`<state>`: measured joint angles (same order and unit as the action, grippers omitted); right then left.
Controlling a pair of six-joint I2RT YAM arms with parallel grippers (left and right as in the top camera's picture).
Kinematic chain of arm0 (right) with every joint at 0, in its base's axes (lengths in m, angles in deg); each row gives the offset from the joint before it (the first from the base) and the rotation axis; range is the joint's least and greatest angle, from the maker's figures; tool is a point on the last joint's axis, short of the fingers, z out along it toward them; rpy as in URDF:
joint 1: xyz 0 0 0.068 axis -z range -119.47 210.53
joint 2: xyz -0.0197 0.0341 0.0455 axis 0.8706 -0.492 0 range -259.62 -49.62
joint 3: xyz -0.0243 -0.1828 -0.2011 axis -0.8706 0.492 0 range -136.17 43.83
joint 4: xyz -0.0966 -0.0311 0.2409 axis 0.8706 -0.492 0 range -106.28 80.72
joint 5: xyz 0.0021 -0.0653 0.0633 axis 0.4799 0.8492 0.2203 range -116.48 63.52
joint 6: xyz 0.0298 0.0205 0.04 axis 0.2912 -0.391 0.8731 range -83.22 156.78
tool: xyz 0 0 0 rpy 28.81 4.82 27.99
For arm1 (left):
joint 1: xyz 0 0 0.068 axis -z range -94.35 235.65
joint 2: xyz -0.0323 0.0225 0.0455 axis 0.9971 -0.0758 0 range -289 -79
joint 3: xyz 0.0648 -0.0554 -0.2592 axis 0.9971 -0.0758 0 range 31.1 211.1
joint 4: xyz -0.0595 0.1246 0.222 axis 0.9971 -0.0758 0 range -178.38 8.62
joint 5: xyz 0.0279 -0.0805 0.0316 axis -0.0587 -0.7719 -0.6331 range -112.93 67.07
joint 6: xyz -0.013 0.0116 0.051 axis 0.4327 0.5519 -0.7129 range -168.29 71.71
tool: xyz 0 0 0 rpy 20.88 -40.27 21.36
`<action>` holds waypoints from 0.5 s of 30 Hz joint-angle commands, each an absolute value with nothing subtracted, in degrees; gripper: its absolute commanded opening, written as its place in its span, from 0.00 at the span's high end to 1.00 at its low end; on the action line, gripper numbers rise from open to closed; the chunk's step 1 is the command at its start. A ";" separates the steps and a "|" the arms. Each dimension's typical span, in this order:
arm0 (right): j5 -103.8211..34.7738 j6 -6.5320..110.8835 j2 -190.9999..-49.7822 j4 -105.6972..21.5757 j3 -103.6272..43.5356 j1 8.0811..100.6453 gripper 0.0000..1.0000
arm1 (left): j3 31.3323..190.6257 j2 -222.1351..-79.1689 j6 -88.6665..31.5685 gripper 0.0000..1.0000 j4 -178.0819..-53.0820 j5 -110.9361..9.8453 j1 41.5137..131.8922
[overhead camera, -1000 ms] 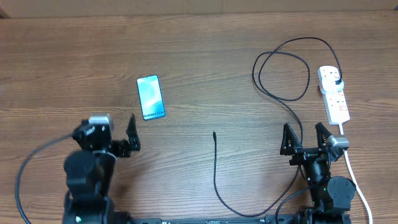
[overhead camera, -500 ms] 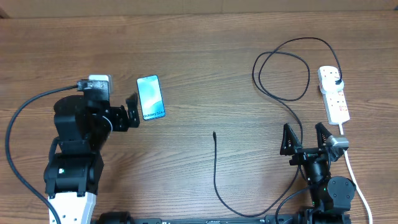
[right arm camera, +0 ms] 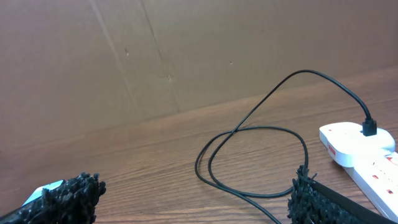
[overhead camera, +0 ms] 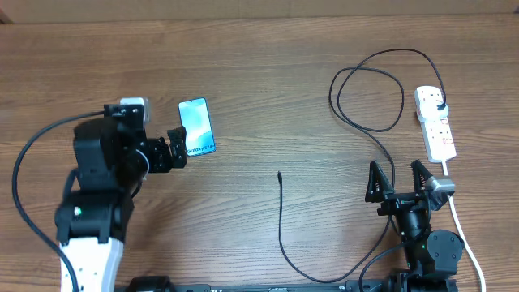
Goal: Plug charger to phone and switch on socket
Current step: 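Move the left gripper forward over the Galaxy S24+ phone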
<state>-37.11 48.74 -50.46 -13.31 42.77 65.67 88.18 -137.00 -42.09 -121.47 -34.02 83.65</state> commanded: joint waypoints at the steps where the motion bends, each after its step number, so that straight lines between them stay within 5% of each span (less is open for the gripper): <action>1: -37.00 48.98 -49.78 -13.05 43.38 65.37 0.00 | 96.75 -143.10 -40.30 0.00 -125.10 -32.82 83.46; 15: -37.00 48.98 -49.78 -13.05 43.38 65.37 0.00 | 126.39 -169.85 -29.94 0.00 -141.58 -32.36 85.03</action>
<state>-37.16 48.77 -50.46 -13.33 42.77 65.67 121.49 -166.75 -33.76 -140.55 -33.08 83.92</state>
